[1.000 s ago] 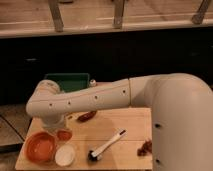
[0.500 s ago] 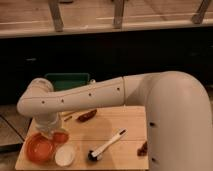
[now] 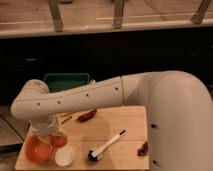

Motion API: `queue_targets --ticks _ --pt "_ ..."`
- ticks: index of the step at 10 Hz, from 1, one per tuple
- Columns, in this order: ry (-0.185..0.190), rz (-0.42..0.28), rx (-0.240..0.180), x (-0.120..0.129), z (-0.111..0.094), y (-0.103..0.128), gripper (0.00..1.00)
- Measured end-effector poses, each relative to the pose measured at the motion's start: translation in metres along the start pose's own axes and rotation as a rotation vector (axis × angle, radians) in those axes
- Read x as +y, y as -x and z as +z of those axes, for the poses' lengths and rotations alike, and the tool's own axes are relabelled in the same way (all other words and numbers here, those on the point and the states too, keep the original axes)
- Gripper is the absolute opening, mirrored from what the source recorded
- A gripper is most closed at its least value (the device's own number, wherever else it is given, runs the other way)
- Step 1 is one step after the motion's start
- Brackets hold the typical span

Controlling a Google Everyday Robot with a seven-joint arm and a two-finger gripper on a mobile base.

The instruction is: Place apple in paper cup

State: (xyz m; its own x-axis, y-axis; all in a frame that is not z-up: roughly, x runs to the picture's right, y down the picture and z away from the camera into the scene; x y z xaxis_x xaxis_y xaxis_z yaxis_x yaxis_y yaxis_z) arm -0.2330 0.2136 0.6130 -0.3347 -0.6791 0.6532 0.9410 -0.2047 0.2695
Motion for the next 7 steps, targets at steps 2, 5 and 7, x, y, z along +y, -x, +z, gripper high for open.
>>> queue_targets --ticks 2,5,7 --pt "0.0 -0.003 -0.001 0.0 0.0 0.002 0.0" --pt "0.005 -0.025 -0.008 -0.009 -0.005 0.019 0.0" --pt "0.006 -0.027 -0.011 -0.006 -0.009 0.024 0.0"
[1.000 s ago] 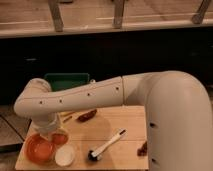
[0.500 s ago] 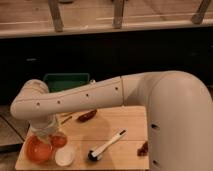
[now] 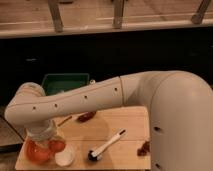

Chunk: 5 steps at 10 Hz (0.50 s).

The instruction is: Place apple in paper cup

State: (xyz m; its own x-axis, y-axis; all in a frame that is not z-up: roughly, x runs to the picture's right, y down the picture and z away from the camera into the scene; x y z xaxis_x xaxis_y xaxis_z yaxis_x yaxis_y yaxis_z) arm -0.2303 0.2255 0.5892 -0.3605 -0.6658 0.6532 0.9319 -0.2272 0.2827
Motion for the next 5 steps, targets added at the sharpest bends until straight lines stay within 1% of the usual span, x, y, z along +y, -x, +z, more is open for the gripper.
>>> queue_targets --ticks 1,5 --pt "0.0 -0.002 -0.002 0.002 -0.001 0.002 0.0" --pt "-0.017 0.005 -0.002 0.012 0.0 0.007 0.0"
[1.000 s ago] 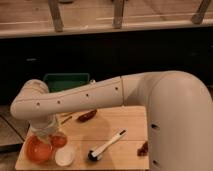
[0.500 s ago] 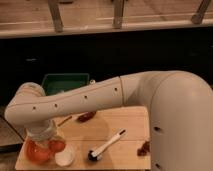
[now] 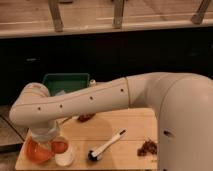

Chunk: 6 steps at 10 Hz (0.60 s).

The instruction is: Place apple in paper cup

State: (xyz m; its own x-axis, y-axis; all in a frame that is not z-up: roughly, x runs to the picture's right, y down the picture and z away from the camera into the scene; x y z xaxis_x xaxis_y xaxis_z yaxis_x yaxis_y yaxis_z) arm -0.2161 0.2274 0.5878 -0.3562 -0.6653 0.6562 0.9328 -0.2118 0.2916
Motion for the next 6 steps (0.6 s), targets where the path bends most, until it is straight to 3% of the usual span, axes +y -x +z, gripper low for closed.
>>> queue_targets --ticks 1,3,6 --pt "-0.003 0.003 0.001 0.002 0.0001 -0.0002 0.0" --pt "-0.009 0.014 0.0 0.0085 0.0007 -0.0005 0.11" --pt "-0.013 0.017 -0.004 0.011 0.0017 0.0002 0.46"
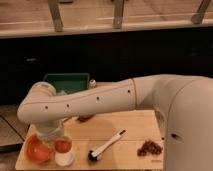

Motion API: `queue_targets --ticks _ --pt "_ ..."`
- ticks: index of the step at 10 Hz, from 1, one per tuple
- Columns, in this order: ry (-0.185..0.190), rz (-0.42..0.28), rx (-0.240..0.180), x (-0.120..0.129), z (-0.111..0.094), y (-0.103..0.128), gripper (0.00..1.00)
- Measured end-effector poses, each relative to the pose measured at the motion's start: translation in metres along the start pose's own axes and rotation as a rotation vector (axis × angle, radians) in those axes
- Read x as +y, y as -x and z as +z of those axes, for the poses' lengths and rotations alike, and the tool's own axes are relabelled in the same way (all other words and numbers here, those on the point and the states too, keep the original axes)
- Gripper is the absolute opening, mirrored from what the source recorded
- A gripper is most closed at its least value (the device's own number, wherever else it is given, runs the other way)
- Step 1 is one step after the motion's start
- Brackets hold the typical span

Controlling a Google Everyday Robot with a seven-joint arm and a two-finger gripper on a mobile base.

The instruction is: Place apple in paper cup

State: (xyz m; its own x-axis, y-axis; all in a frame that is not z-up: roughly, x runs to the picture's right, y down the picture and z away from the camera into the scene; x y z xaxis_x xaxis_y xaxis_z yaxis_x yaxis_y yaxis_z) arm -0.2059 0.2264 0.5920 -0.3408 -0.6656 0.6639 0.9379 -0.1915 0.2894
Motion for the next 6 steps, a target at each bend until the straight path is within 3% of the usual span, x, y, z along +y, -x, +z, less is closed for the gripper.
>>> queue_targets --ticks 1,3,6 --pt "0.0 0.001 0.0 0.0003 0.0 0.0001 0.52" --pt "-0.001 0.0 -0.002 0.0007 0.0003 0.0005 0.76" --pt "-0.002 -0.004 -0.003 -0.0001 0.0006 0.0003 0.8"
